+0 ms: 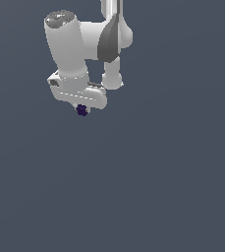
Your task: Pick up the object and move it to a goal position.
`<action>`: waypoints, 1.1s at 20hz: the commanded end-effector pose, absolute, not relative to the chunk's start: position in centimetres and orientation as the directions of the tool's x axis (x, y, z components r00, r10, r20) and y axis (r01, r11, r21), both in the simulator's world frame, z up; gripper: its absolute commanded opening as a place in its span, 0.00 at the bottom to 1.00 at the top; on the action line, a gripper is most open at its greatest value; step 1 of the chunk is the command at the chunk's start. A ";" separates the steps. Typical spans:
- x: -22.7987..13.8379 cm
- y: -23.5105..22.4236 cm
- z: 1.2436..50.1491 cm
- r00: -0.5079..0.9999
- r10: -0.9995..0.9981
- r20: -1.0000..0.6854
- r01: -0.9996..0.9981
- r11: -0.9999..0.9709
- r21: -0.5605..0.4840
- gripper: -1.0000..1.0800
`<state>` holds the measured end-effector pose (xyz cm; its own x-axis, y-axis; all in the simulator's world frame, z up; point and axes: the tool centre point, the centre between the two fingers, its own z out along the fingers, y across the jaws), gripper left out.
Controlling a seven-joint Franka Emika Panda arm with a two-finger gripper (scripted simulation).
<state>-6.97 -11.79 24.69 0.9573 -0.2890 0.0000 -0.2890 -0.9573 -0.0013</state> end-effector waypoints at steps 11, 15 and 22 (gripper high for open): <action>-10.1 -13.9 38.3 0.957 -0.289 0.000 -0.289 -0.957 -0.001 0.00; -10.7 -14.4 41.7 0.957 -0.289 0.000 -0.289 -0.957 0.000 0.00; -11.3 -15.0 45.4 0.957 -0.288 0.000 -0.288 -0.957 0.000 0.00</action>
